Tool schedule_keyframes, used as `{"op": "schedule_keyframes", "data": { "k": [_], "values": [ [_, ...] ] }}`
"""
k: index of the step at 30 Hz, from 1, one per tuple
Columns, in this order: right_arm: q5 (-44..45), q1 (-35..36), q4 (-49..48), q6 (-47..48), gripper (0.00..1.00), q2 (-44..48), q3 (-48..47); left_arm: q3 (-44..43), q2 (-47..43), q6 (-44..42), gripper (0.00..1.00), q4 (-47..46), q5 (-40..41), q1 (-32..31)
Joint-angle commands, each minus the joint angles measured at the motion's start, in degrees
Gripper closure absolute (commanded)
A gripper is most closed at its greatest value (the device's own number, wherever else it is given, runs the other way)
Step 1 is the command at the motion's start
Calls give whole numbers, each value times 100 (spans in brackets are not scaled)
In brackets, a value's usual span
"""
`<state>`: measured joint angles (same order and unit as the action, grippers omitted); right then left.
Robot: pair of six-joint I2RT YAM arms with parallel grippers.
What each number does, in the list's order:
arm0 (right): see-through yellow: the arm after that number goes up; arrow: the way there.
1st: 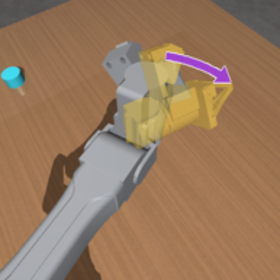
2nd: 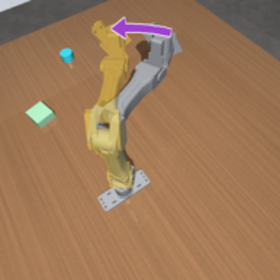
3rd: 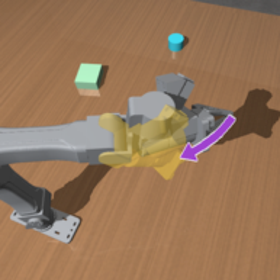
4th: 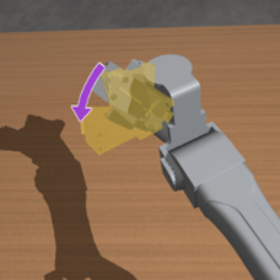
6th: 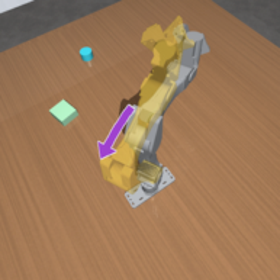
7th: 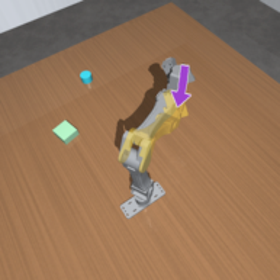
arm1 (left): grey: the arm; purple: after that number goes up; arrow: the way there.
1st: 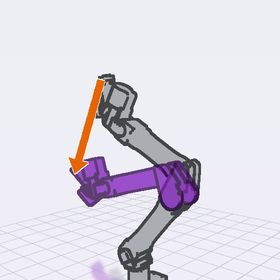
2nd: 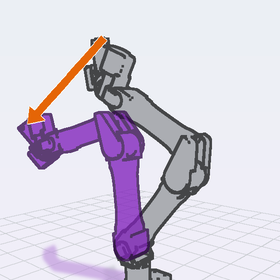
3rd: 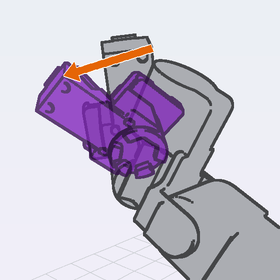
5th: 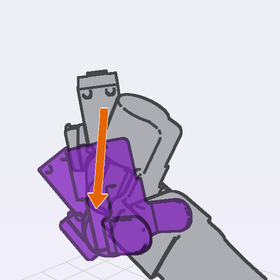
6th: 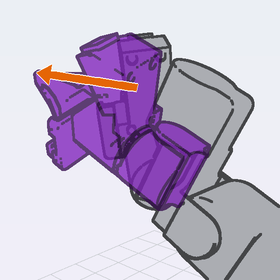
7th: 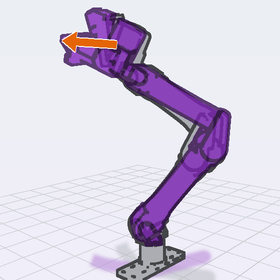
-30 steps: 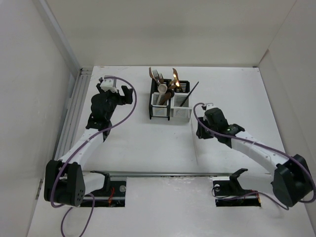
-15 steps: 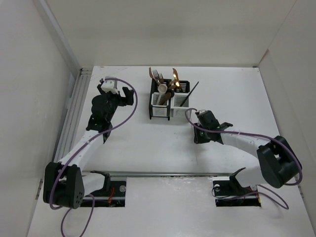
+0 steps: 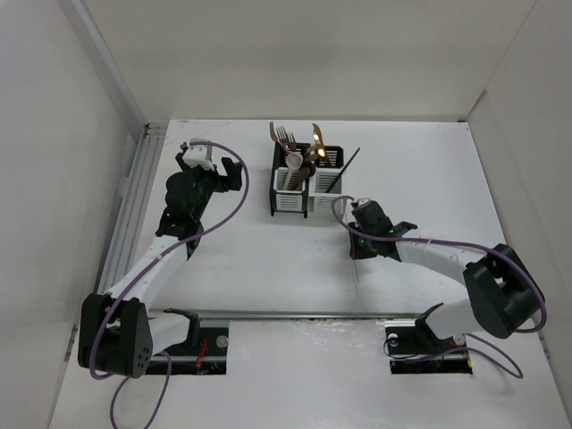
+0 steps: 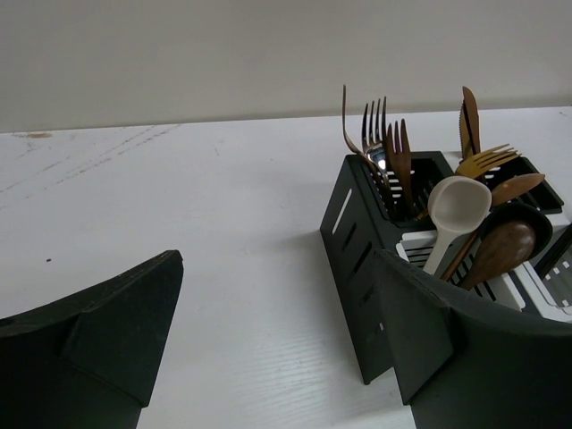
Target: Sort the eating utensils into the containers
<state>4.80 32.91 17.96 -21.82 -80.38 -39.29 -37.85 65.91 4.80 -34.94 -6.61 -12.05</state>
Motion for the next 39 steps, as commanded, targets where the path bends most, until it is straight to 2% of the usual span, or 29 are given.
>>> {"op": "schedule_keyframes", "data": {
  "k": [1,6,15,20,23,26,28,39],
  "values": [
    [144,172,50,82,72,311,-193,67,-193,-40,15,-321,37,-25],
    [250,172,156,-41,73,391,-193,67,-193,-40,15,-321,37,-25],
    [416,172,208,-173,77,-180,-360,67,-193,-40,15,-260,37,-25],
    [417,172,156,-103,79,127,-360,67,-193,-40,14,-207,90,-25],
    [417,172,217,-103,72,356,-360,67,-193,-40,14,-206,90,-25],
    [487,111,217,-103,72,470,-299,67,-140,-40,14,-206,90,-25],
    [487,111,217,-103,76,471,-246,67,-140,-40,14,-206,37,-25],
    [434,111,103,-103,77,-162,-246,67,-192,-40,14,-206,90,-25]
  ]
}}
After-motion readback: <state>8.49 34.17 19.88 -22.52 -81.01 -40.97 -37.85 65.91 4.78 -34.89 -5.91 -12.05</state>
